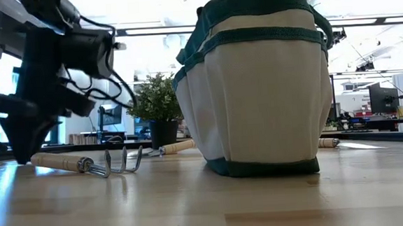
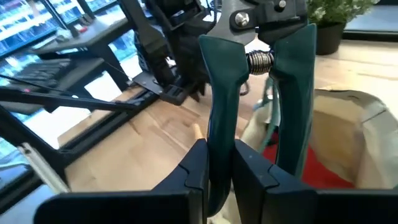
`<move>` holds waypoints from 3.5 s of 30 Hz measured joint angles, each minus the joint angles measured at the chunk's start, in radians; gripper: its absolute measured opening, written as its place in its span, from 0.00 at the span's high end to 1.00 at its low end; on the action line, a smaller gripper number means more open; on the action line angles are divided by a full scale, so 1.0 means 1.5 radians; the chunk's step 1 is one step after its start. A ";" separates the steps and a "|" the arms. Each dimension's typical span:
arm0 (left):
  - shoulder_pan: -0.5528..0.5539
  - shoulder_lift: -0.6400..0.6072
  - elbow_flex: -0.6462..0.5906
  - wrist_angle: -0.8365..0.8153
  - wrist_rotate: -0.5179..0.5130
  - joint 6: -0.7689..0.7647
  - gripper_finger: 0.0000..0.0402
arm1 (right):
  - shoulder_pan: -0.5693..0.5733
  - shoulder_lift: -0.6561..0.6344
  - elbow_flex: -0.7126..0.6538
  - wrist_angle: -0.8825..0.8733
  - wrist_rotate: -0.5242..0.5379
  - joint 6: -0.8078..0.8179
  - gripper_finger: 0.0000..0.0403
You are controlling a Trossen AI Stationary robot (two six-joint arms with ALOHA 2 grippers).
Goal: Pick & Place Garden tools in Gardening bag
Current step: Put the middle green scissors into the green bag, then put the bottom green scissors into the green bag
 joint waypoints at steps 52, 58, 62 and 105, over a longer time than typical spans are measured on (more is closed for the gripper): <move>0.000 0.000 0.000 0.024 0.008 0.010 0.75 | -0.094 -0.001 -0.149 0.055 -0.463 0.165 0.83; 0.000 0.000 0.000 0.024 0.008 0.010 0.75 | -0.102 -0.001 -0.150 0.054 -0.498 0.163 0.75; 0.000 0.000 0.000 0.024 0.008 0.010 0.75 | -0.106 -0.003 -0.150 0.055 -0.495 0.123 0.72; 0.000 0.000 0.000 0.024 0.009 0.010 0.75 | -0.030 -0.256 -0.150 0.069 -0.588 -0.041 0.47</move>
